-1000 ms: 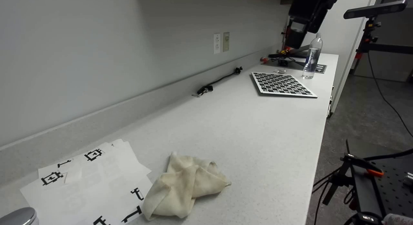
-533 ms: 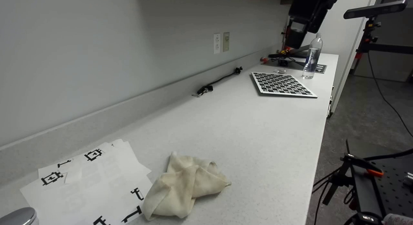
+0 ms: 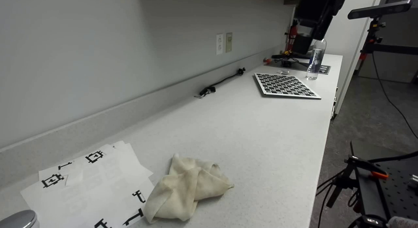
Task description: Use the towel to wipe the counter
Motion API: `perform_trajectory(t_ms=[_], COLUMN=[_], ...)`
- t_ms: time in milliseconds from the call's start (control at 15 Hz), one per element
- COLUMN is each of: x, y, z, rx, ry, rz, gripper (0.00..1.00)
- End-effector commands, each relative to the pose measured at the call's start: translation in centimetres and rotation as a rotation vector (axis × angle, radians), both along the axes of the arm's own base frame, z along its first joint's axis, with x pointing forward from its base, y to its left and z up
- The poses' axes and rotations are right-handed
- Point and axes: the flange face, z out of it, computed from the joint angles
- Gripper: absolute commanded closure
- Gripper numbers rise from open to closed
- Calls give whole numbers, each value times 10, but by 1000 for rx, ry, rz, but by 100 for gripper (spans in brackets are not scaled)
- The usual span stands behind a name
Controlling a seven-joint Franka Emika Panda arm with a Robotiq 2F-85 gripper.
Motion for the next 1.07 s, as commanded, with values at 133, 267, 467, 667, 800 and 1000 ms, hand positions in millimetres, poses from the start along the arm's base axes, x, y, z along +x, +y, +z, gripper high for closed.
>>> perform_trajectory(t_ms=[133,267,467,667,800,1000], x=[0,68,122,171,150,171], y=[7,-10,-14,-15,-20,-17], z=[3,24,28,17,15,5], rx=[171,190,224,260,230,239], ry=[33,4,-14,40,9,27], rz=[60,68,105,142,115,121], gripper=[0,0,0,0,0,0])
